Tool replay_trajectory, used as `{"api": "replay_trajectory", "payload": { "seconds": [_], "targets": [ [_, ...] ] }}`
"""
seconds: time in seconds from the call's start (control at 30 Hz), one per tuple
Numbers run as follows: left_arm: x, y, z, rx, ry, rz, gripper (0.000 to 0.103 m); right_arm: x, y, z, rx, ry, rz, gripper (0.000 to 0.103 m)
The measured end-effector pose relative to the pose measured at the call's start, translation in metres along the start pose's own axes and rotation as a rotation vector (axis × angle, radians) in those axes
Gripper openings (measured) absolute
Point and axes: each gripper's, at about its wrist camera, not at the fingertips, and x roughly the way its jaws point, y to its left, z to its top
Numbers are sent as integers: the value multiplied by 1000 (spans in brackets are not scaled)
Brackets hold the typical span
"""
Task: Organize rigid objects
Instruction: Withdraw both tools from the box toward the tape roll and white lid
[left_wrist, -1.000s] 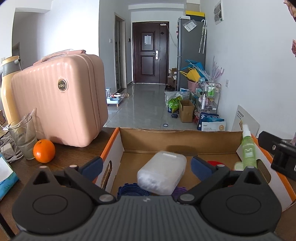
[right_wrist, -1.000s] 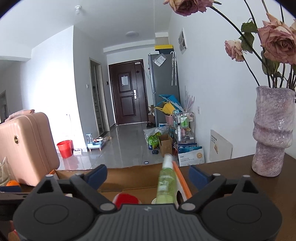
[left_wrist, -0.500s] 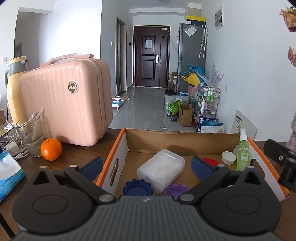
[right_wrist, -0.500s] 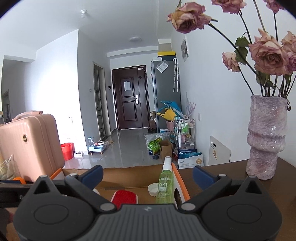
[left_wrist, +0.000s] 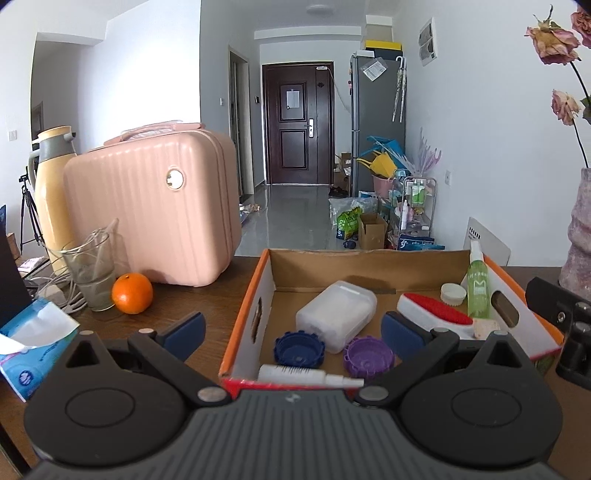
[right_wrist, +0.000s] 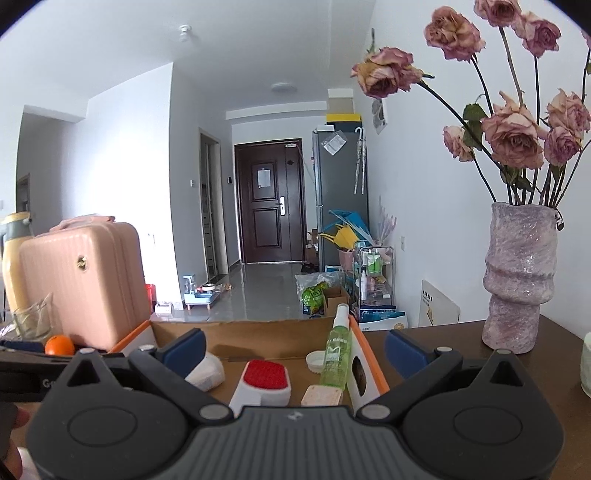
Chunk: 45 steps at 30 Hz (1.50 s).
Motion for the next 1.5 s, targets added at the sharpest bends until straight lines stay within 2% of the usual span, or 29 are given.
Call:
{"api": "replay_trajectory", "payload": {
  "seconds": [0.47,0.9,1.1,1.5],
  "targets": [
    [-45,35,-28,-11,4,12,103,-52,19,-19,-6,10,15,103],
    [-81,58,-54,-15,34,18,103,-84,36,-43,0,62,33,103],
    [-91,73,-67,-17,60,15,103,-92,43,-54,-5,103,34,103],
    [-102,102,-88,-8,121,-49,103,-89,57,-77,-40,227,28,103]
  ]
}}
